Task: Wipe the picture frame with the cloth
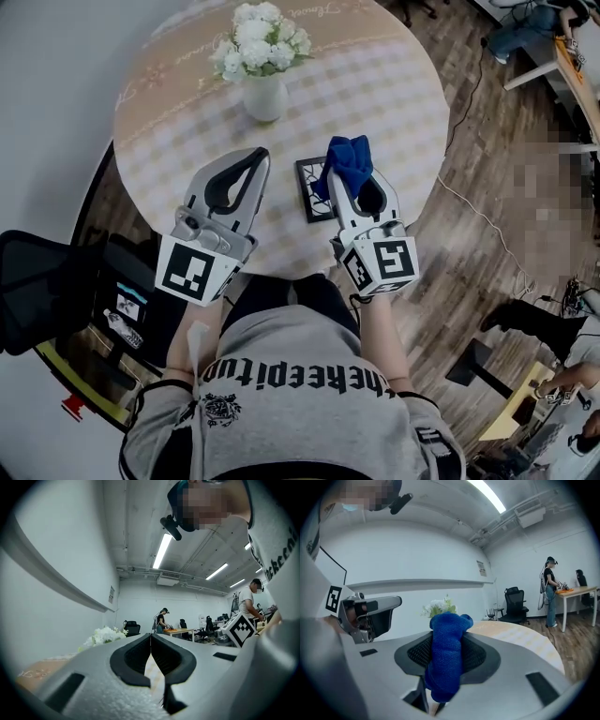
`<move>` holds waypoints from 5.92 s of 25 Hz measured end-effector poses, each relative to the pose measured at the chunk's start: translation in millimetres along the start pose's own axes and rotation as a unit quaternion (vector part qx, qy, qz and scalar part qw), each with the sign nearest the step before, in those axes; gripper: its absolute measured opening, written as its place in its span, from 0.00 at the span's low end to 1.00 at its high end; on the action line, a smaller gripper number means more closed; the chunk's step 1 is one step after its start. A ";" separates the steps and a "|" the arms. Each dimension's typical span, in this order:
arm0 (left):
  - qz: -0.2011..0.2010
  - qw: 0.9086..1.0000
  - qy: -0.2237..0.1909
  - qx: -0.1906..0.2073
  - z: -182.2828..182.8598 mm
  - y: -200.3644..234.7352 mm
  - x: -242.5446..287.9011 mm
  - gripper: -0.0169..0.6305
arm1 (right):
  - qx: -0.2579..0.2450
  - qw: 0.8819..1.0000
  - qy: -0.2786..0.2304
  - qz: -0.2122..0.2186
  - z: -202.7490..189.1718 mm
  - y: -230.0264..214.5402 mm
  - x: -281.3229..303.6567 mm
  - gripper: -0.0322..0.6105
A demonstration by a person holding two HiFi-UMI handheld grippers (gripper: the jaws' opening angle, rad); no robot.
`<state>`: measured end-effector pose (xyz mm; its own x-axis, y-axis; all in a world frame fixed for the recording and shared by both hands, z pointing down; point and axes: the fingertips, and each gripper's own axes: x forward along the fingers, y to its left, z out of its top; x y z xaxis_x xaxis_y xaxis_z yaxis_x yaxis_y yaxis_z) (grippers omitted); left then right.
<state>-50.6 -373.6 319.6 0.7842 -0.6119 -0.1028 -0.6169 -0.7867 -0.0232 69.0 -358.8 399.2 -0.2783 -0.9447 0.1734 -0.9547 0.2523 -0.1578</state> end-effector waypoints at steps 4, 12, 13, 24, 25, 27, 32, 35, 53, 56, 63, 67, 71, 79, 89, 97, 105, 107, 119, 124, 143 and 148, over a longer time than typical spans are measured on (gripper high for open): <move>-0.002 1.000 0.012 -0.013 -15.9 12.4 0.6 0.05 | 0.007 0.999 0.037 -0.009 -31.4 -1.4 12.4 0.28; 0.003 0.998 0.039 -0.047 -40.4 31.4 -2.8 0.05 | 0.014 0.992 0.121 -0.017 -96.3 -4.2 33.1 0.29; 0.004 0.997 0.046 -0.054 -43.7 32.5 -3.6 0.05 | 0.015 0.991 0.133 -0.016 -103.9 -4.4 36.4 0.29; 0.021 0.996 0.059 -0.070 -59.9 57.2 -10.7 0.05 | -0.007 0.966 0.258 -0.029 -172.0 -7.3 75.9 0.28; 0.023 0.995 0.060 -0.071 -61.3 59.2 -11.4 0.05 | -0.012 0.963 0.269 -0.031 -176.7 -7.7 79.1 0.28; 0.028 0.995 0.061 -0.073 -63.7 62.9 -13.1 0.05 | -0.022 0.956 0.290 -0.033 -186.1 -7.6 84.7 0.28; 0.038 0.995 0.059 -0.067 -65.7 68.7 -15.0 0.05 | -0.055 0.943 0.326 -0.030 -200.7 -9.8 90.9 0.27; 0.040 0.996 0.053 -0.062 -63.8 68.9 -13.8 0.05 | -0.059 0.942 0.330 -0.030 -200.1 -12.9 89.2 0.27; 0.046 0.997 0.046 -0.050 -55.5 53.0 -8.8 0.05 | -0.079 0.930 0.345 -0.097 -188.1 -86.2 57.2 0.26; 0.048 0.996 0.049 -0.057 -55.1 49.3 -10.0 0.05 | -0.075 0.931 0.344 -0.092 -189.3 -89.7 54.3 0.26; 0.050 0.997 0.039 -0.047 -49.1 41.5 -11.5 0.05 | -0.073 0.934 0.341 -0.081 -192.9 -84.3 42.1 0.26; 0.049 0.996 0.044 -0.055 -49.0 32.1 -12.5 0.05 | -0.066 0.935 0.340 -0.072 -196.7 -80.5 26.6 0.26; 0.048 0.997 0.039 -0.047 -45.7 24.6 -13.2 0.05 | -0.058 0.938 0.336 -0.067 -200.1 -78.1 13.0 0.27; 0.058 0.997 0.033 -0.046 -42.5 20.6 -23.5 0.05 | -0.042 0.941 0.330 -0.067 -202.9 -71.9 17.8 0.26; 0.076 0.995 0.036 -0.046 -40.8 27.3 -40.7 0.05 | -0.038 0.942 0.332 -0.025 -209.1 -30.0 34.4 0.26; 0.086 0.995 0.034 -0.041 -36.8 30.2 -48.6 0.05 | -0.047 0.941 0.335 0.007 -210.2 -0.8 40.7 0.26; 0.086 0.995 0.028 -0.042 -34.1 21.9 -52.8 0.05 | -0.049 0.939 0.340 0.009 -214.4 2.2 26.0 0.26; 0.086 0.995 0.024 -0.042 -32.4 19.0 -52.9 0.05 | -0.052 0.938 0.342 0.014 -215.3 4.2 19.9 0.26; 0.098 0.994 0.029 -0.036 -29.0 3.3 -58.9 0.05 | -0.059 0.937 0.344 0.030 -218.9 5.8 0.8 0.26; 0.105 0.994 0.029 -0.031 -25.2 -1.8 -61.6 0.05 | -0.069 0.938 0.339 0.016 -217.2 -9.8 -3.9 0.27; 0.126 0.991 0.030 -0.020 -17.7 -26.5 -63.9 0.05 | -0.059 0.946 0.317 -0.029 -206.9 -71.0 -29.7 0.27; 0.133 0.991 0.030 -0.015 -15.6 -34.6 -63.7 0.05 | -0.053 0.949 0.311 -0.023 -206.8 -75.8 -32.7 0.27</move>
<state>-78.2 -308.7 342.4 0.5976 -0.8007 -0.0418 -0.8004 -0.5988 0.0271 128.7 -303.7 606.6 -0.2132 -0.6570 0.7231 -0.9632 0.2654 -0.0429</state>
